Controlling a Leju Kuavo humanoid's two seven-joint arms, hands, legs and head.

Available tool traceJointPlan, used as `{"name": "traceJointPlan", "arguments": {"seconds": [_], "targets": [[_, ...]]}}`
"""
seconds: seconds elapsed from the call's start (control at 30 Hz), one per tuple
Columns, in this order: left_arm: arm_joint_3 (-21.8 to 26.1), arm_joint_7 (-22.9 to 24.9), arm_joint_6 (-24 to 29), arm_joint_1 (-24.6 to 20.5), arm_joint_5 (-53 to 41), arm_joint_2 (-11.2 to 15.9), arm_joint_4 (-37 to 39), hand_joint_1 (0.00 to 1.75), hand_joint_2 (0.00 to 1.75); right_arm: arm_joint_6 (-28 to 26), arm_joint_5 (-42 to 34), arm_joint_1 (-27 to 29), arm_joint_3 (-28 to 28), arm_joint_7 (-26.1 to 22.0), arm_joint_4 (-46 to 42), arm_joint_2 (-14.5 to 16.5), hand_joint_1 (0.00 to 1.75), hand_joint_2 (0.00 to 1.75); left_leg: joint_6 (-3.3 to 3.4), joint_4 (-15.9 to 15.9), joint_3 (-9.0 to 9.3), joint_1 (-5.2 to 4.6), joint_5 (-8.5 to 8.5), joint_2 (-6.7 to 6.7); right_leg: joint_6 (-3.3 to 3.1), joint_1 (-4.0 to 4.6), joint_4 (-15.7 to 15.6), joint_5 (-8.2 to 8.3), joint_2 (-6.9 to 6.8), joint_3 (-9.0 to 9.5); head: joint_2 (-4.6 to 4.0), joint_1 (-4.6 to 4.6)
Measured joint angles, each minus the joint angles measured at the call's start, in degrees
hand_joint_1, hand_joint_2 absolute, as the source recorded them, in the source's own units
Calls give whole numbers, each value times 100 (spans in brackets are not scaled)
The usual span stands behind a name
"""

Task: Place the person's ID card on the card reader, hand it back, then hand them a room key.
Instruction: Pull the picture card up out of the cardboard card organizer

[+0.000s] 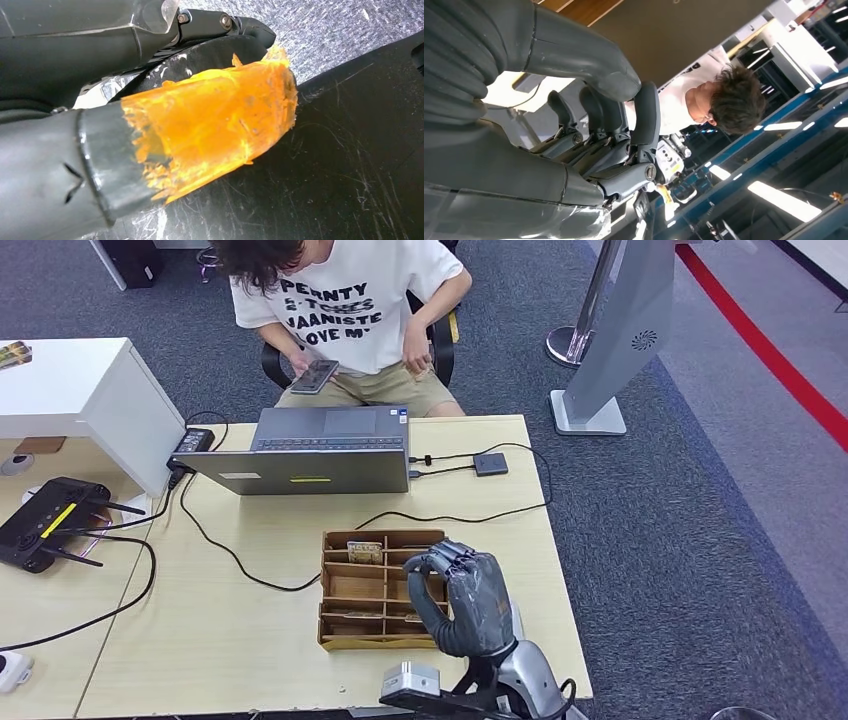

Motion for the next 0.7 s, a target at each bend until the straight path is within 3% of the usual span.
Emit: {"name": "traceJointPlan", "arguments": {"seconds": [0.17,0.27,0.37,0.5,0.7], "targets": [[0,14,-20,0,15,5,0,0,0,35,285,-123,62,249,193,-97,51,175,0,0,0,0,0,0,0,0,0,0,0,0,0,1],[0,39,-33,0,15,9,0,0,0,140,434,-186,85,432,336,-147,39,175,0,0,0,0,0,0,0,0,0,0,0,0,0,1],[0,56,-41,0,15,14,0,0,0,219,528,-247,101,562,484,-190,42,175,0,0,0,0,0,0,0,0,0,0,0,0,0,1],[0,63,-48,0,15,16,0,0,0,286,586,-321,120,648,637,-233,68,175,0,0,0,0,0,0,0,0,0,0,0,0,0,1],[0,73,-51,1,16,16,0,0,0,314,621,-366,155,722,785,-261,75,175,0,0,0,0,0,0,0,0,0,0,0,0,0,1]]}}
